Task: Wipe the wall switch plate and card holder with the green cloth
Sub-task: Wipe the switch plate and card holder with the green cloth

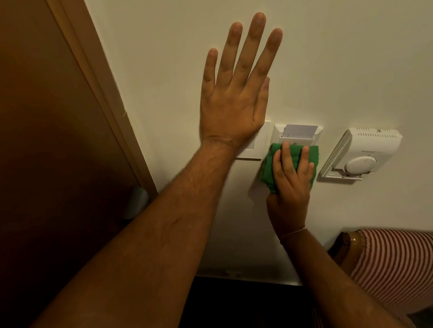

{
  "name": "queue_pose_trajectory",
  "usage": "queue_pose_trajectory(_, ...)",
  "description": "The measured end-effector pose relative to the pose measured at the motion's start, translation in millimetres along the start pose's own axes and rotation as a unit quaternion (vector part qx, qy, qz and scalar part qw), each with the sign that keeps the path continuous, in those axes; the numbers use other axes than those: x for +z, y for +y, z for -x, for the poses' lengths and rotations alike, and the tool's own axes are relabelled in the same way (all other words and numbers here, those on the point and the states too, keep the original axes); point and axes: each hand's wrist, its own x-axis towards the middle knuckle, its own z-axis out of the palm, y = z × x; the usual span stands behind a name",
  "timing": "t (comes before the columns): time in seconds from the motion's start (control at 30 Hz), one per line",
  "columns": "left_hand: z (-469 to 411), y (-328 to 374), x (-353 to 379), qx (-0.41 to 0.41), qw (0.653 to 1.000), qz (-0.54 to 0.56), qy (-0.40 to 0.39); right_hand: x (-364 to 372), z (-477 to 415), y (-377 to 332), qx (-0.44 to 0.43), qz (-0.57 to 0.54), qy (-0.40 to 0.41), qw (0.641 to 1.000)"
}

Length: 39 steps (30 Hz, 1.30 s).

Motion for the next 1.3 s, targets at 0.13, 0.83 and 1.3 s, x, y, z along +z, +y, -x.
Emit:
queue_pose_trajectory(0.13, 0, 1, 1, -0.01, 1.0, -0.007, 0.002, 6, -8, -18, 0.017, -0.02, 0.023, 0.999)
queue_pose_trajectory(0.83, -1, 3, 3, -0.014, 1.0, -0.02, -0.005, 3, -7, 14, -0.051, 0.037, 0.049, 0.997)
queue_pose_trajectory(1.3, -1, 3, 2, -0.009, 1.0, -0.024, 0.0, 14, -4, -4, -0.071, 0.02, 0.039, 0.997)
